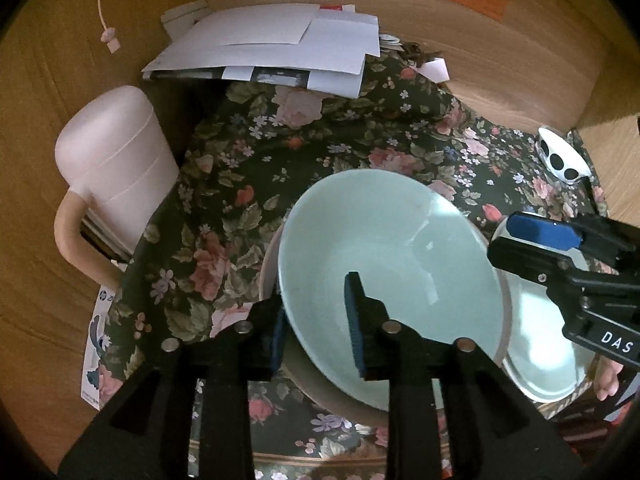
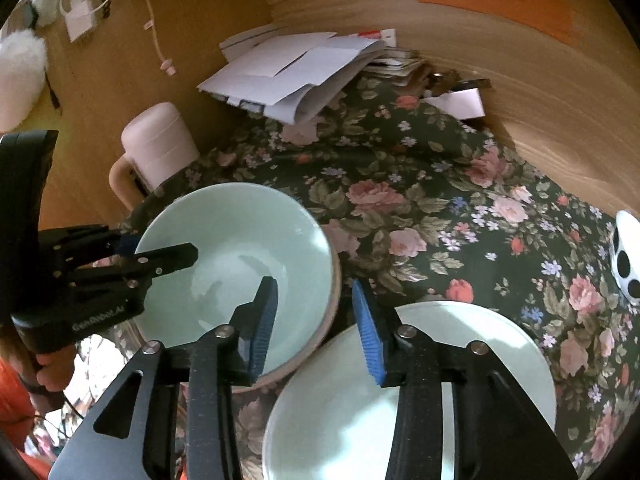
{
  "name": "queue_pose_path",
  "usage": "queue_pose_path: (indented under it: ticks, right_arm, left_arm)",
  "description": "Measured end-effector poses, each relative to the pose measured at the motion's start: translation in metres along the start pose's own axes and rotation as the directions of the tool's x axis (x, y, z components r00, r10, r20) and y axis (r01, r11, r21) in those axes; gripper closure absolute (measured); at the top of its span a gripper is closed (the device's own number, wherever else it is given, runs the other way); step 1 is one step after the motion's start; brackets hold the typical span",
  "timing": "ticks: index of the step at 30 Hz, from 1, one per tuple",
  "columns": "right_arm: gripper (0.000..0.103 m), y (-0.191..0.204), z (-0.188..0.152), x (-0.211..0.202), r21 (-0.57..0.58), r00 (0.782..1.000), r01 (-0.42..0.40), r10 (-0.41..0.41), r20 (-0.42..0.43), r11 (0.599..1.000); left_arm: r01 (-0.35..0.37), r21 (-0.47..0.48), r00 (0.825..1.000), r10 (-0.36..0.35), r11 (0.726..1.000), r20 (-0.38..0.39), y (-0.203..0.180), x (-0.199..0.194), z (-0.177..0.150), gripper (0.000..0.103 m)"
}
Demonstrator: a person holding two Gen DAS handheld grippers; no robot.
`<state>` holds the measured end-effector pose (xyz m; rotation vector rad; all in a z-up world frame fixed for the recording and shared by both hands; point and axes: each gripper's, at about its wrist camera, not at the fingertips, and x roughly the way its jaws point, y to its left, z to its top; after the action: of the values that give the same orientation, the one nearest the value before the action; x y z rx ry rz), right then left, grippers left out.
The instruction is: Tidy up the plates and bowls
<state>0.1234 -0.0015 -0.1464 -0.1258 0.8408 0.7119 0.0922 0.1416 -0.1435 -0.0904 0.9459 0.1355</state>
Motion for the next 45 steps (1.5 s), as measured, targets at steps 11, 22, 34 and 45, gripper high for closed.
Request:
queue_pose_path:
  ticks: [11,22,34,45]
  right_arm:
    - [0.032,-0.045,0.005,-0.046,0.075,0.986,0.104,-0.113,0.124,0.992]
    - [0.017,-0.109,0.009,-0.099,0.183,0.940,0.236,-0.271,0.205,0.954]
    - [0.015,-0.178,0.002,-0.123,0.306,0.906,0.319,-0.383,0.181,0.897]
    - [0.014,-0.239,-0.014,-0.107,0.429,0.905,0.328,-0.411,0.113,0.841]
  left_arm:
    - [0.011,0.041,0.993,-0.016,0.999,0.117,-0.014,-0.033,0.029,0.041]
    - [0.048,0.151,0.971,-0.082,0.987,0.226,-0.085,-0.046,0.068,0.025]
    - [0.129,0.188,0.967,-0.165,0.974,0.195,-0.162,-0.010,0.116,0.018]
    - [0.131,0.258,0.984,-0.157,0.957,0.084,-0.217,0.040,0.140,0.018]
